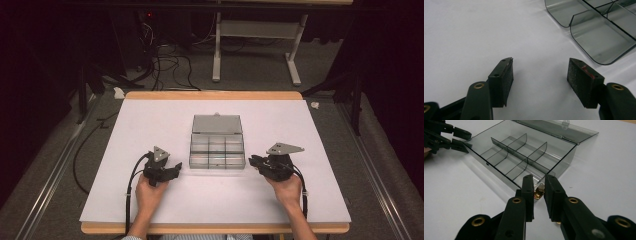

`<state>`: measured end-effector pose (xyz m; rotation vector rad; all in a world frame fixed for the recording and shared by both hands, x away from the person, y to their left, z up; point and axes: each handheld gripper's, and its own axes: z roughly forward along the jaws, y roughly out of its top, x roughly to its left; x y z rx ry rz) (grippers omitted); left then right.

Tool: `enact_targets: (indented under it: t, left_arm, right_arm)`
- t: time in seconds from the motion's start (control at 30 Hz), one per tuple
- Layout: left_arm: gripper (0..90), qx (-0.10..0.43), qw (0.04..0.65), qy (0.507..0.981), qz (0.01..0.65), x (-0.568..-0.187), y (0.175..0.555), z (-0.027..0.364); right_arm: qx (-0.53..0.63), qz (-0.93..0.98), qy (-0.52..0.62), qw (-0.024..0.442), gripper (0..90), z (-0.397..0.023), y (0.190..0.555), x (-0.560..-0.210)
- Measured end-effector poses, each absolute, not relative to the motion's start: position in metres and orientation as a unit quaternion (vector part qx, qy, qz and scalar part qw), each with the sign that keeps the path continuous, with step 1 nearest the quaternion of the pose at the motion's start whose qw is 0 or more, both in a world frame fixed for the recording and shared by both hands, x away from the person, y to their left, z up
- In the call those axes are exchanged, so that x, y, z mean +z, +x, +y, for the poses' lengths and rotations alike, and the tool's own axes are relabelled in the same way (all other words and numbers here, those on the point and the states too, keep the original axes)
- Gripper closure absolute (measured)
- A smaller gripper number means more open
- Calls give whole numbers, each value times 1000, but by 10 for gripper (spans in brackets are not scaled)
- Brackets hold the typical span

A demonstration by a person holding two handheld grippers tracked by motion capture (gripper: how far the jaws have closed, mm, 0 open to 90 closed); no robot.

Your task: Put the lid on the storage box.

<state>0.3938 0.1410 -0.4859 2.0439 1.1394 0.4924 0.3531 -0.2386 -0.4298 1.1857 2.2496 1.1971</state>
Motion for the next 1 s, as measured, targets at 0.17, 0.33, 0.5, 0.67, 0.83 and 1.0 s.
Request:
enact_targets:
  t: [0.17, 0.33, 0.5, 0.67, 0.83, 1.0]
  left_arm:
    - [378, 191, 367, 795, 443, -486, 394, 141]
    - [378, 192, 367, 795, 443, -486, 394, 141]
    - [378, 191, 367, 795, 443, -486, 394, 141]
    - [378, 191, 366, 795, 443, -486, 394, 141]
    - [378, 191, 367, 795, 443, -486, 394, 141]
    - [377, 191, 367, 795, 443, -486, 394, 141]
  right_arm:
    - [420, 793, 411, 161, 792, -231, 359, -428]
    - [420, 796, 408, 157, 792, -225, 364, -429]
    - [417, 798, 407, 153, 792, -220, 369, -430]
    - [415, 801, 406, 150, 792, -215, 375, -433]
    - [407, 805, 406, 148, 791, -209, 380, -436]
    - [400, 808, 408, 145, 791, -204, 383, -439]
